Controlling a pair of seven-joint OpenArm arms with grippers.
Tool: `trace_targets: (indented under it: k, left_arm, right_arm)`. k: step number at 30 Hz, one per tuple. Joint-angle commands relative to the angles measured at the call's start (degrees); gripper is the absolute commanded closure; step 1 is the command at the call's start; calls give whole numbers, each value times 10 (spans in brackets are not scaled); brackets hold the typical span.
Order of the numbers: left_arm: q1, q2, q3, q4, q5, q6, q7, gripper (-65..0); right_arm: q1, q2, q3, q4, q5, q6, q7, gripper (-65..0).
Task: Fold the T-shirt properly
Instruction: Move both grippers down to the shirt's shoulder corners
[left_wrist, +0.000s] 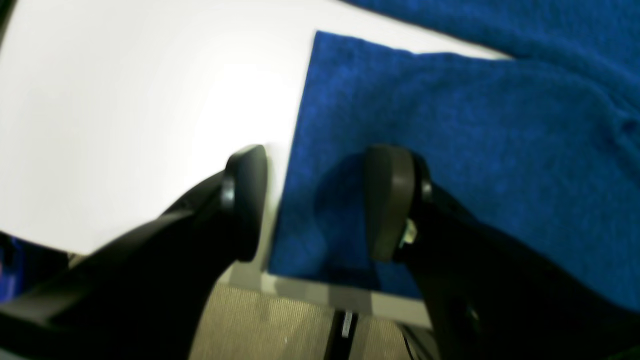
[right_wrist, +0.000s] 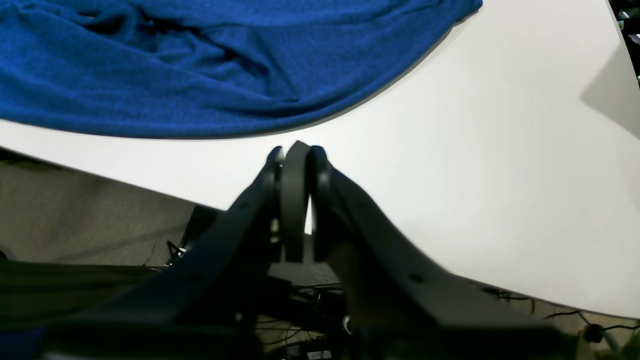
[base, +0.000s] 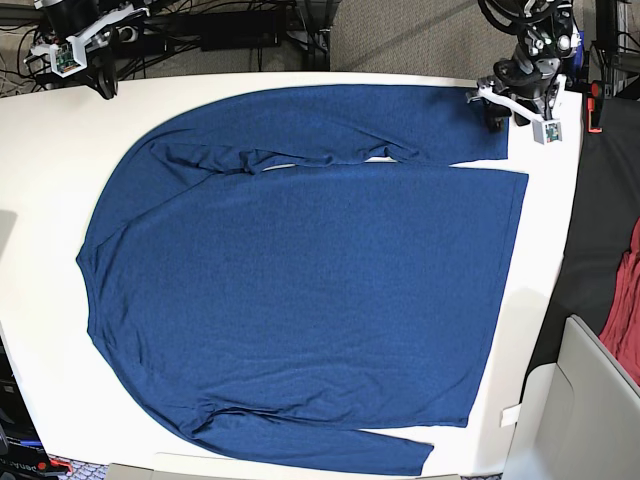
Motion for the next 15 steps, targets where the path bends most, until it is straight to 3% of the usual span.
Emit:
trace_targets:
  k: [1, 5, 7, 9, 12, 15]
  left_arm:
    - [-2, -5, 2, -8, 1, 3, 14, -306]
    - [-1, 8, 4, -37, 0, -1, -4, -303]
    - [-1, 15, 4, -41, 0, -28, -4, -295]
    - [1, 15, 4, -37, 0, -79, 2, -259]
    - [2, 16, 4, -34, 0, -121, 4, -195]
    - [2, 16, 3, -34, 0, -129, 4, -135]
  right_arm:
    - [-6, 3, 6, 10, 20, -2, 15, 0]
    - [-9, 7, 27, 10, 75, -2, 14, 0]
    - [-10, 8, 43, 10, 103, -2, 14, 0]
    - [-15, 8, 59, 10, 114, -2, 10, 0]
    - [-5, 8, 78, 12, 116, -2, -46, 0]
    - [17, 4, 86, 12, 116, -2, -98, 0]
